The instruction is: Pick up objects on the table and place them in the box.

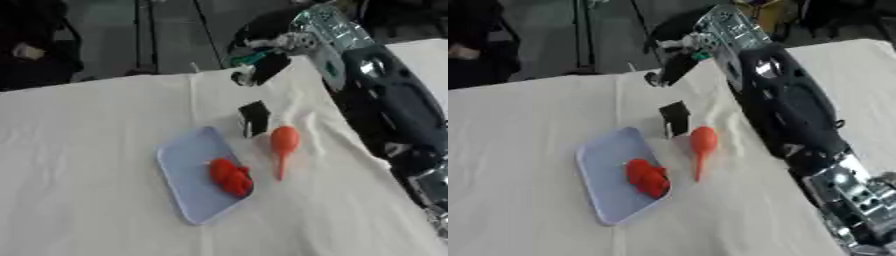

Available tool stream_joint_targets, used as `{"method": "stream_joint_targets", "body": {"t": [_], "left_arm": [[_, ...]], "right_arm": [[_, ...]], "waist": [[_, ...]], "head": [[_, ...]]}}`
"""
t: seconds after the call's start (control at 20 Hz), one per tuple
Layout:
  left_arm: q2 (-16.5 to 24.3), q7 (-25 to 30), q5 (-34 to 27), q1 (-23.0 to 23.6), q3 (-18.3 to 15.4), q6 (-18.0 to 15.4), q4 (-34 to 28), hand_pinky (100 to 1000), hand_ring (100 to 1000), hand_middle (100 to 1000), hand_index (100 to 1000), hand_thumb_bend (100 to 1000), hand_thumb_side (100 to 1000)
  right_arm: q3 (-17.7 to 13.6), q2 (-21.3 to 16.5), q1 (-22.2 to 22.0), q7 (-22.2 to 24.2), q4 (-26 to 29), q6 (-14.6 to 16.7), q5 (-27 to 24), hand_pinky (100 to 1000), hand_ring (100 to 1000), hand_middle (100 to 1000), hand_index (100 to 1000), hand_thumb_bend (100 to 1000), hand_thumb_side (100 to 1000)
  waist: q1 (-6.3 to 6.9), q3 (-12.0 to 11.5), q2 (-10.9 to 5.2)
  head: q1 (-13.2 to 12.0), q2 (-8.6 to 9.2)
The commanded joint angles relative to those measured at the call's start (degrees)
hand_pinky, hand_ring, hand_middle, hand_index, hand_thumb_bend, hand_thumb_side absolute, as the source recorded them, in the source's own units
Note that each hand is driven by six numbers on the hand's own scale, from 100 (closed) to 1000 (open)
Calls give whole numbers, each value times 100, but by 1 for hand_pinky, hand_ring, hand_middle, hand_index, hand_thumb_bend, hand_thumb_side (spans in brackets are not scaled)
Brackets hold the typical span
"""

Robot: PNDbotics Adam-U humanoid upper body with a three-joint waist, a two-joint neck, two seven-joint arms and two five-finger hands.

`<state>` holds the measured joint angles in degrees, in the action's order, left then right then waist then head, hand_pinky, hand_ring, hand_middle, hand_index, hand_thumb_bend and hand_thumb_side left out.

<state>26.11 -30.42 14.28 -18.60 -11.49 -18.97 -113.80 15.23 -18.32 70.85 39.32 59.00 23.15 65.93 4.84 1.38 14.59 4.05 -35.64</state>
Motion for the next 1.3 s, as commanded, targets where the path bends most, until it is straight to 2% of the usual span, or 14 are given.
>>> {"method": "stream_joint_targets", "body": {"t": [0.05,0.15,0.3,0.35,0.5,0.7,0.9,1.3], "left_arm": [[133,68,28,-23,-41,23,-80,803,941,949,865,100,963],[133,118,28,-19,-38,40,-80,801,938,942,859,100,959],[140,225,25,-19,-32,58,-80,800,938,938,855,100,956],[141,249,21,-20,-35,62,-80,801,939,938,854,100,952],[140,291,14,-24,-44,70,-80,800,937,936,853,100,949],[141,326,4,-15,-57,84,-80,799,936,930,849,100,948],[138,335,-4,-14,-68,88,-80,799,936,928,847,100,946],[129,334,-14,-4,-84,108,-80,799,935,924,844,100,945]], "right_arm": [[2,-203,104,228,132,-15,-363,982,975,869,960,326,847],[39,-232,98,549,67,61,-550,986,987,884,977,361,739],[137,-297,131,1052,-25,279,-747,986,990,886,976,359,693],[156,-317,138,1130,-34,342,-790,988,994,892,970,361,634],[331,-413,116,1248,-197,638,-645,992,1000,917,986,360,591],[404,-484,82,1263,-414,984,-338,991,1000,929,988,365,579],[435,-515,32,1217,-544,1173,-211,991,1000,931,990,368,576],[499,-526,-51,1263,-826,1232,-89,1000,1000,970,1000,425,583]], "waist": [[-16,-4,-94],[-17,-7,-90],[-29,-9,-88],[-31,-8,-86],[-35,-12,-74],[-34,-22,-66],[-26,-21,-61],[-15,-36,-48]], "head": [[-42,59],[-53,63],[-61,56],[-63,55],[-59,76],[-58,96],[-65,103],[-63,116]]}}
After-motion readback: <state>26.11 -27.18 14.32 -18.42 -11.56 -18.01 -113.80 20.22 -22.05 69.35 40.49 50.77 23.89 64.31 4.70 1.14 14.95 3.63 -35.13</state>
